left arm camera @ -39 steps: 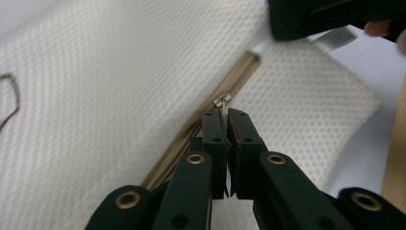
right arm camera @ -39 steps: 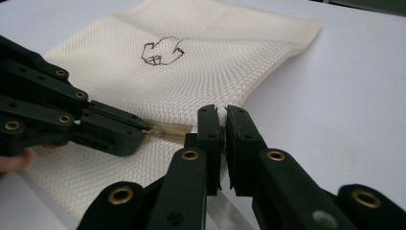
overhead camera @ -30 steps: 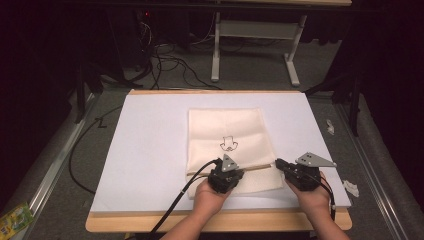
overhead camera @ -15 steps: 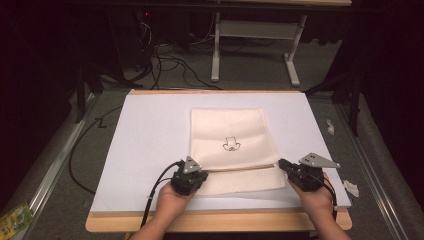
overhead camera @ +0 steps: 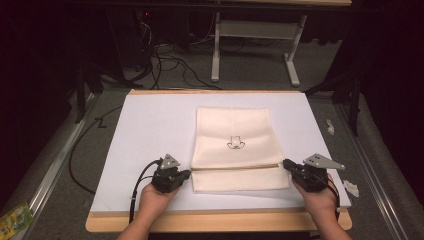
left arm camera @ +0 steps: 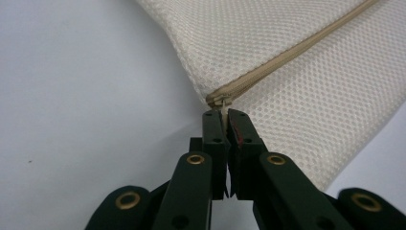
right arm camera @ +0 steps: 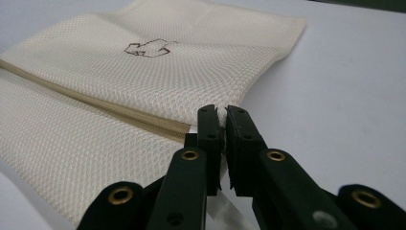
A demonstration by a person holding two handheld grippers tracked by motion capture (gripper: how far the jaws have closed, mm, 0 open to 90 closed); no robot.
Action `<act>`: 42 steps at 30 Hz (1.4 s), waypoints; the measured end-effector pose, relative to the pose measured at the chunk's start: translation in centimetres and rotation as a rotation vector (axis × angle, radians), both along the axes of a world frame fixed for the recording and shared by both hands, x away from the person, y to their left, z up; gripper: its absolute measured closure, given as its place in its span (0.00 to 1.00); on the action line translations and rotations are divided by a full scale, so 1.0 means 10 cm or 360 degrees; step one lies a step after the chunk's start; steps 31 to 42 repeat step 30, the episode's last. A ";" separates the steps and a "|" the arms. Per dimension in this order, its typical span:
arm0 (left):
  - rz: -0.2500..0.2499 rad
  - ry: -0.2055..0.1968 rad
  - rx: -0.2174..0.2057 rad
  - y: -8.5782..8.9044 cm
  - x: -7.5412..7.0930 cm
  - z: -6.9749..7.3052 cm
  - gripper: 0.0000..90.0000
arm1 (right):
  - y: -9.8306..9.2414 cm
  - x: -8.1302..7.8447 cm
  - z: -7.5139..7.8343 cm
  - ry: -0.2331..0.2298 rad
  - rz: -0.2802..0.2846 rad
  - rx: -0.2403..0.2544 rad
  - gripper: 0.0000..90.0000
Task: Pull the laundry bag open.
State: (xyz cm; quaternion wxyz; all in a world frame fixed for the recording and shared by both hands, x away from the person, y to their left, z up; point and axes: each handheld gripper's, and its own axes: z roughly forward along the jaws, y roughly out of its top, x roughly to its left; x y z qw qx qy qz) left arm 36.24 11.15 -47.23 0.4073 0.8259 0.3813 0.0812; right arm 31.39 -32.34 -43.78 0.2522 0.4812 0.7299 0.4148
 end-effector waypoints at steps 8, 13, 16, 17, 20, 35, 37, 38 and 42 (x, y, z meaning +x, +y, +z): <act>-0.0041 -0.0044 -0.0063 0.04 -0.05 0.01 0.85 | -0.09 0.02 -0.10 0.0061 0.0004 0.0006 0.81; 0.0094 -0.0226 -0.0097 0.22 -0.04 0.12 0.50 | -0.27 0.01 -0.03 -0.0034 -0.0003 0.0099 0.52; 0.0210 -0.0363 -0.0082 0.39 -0.04 0.21 0.37 | -0.45 -0.01 0.00 -0.0113 -0.0062 0.0029 0.34; 0.0241 -0.0386 -0.0076 0.44 -0.04 0.23 0.37 | -0.45 -0.01 0.00 -0.0113 -0.0062 0.0029 0.34; 0.0360 -0.0427 -0.0162 0.70 -0.05 0.33 0.28 | -0.60 -0.01 0.01 -0.0118 -0.0158 0.0013 0.28; 0.0436 -0.0441 -0.0137 0.83 -0.03 0.33 0.20 | -0.62 -0.02 0.04 -0.0168 -0.0176 0.0005 0.25; 0.0436 -0.0441 -0.0137 0.83 -0.03 0.33 0.20 | -0.62 -0.02 0.04 -0.0168 -0.0176 0.0005 0.25; 0.0436 -0.0441 -0.0137 0.83 -0.03 0.33 0.20 | -0.62 -0.02 0.04 -0.0168 -0.0176 0.0005 0.25; 0.0436 -0.0441 -0.0137 0.83 -0.03 0.33 0.20 | -0.62 -0.02 0.04 -0.0168 -0.0176 0.0005 0.25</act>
